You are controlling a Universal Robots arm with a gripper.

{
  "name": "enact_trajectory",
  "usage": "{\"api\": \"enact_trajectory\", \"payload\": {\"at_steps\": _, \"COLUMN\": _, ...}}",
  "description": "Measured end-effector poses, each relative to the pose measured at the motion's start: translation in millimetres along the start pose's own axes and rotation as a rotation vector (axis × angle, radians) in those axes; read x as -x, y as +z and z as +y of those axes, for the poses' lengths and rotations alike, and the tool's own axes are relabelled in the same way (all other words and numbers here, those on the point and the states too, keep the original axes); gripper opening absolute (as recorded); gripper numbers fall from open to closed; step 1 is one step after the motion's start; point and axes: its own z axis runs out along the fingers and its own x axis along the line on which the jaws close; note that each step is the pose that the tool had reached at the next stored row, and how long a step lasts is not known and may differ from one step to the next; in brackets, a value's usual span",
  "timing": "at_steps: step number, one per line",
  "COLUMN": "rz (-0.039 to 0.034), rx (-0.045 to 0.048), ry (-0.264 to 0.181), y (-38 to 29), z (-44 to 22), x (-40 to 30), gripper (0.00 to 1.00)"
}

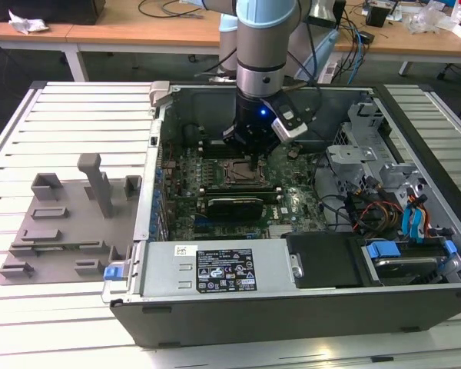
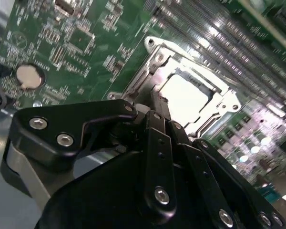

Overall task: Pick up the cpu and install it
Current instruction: 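Install the first cpu locking lever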

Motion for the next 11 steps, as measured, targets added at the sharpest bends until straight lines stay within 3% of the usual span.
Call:
{"api": "enact_trajectory", "payload": {"at_steps": 2, "rz": 0.0006, "rx": -0.0061, "ry": 0.000, "y": -2.3, "z": -6.3, "x": -0.4, "gripper": 0.11}}
{"api": "enact_trajectory", "payload": {"at_steps": 5, "rz": 0.0003, "rx": -0.0187, "ry": -0.001, "y": -22.1, "z": -9.4, "x": 0.3, "gripper": 0.11}}
{"api": "enact_trajectory", "payload": {"at_steps": 8, "rz": 0.0008, "rx": -0.0258, "ry": -0.001, "y": -34.0, "z": -10.1, "x": 0.9, "gripper": 0.11}}
{"api": "enact_trajectory", "payload": {"at_steps": 11, "rz": 0.0006, "rx": -0.0258, "ry": -0.001, "y": -36.7, "z": -10.2, "x": 1.0, "gripper": 0.11}}
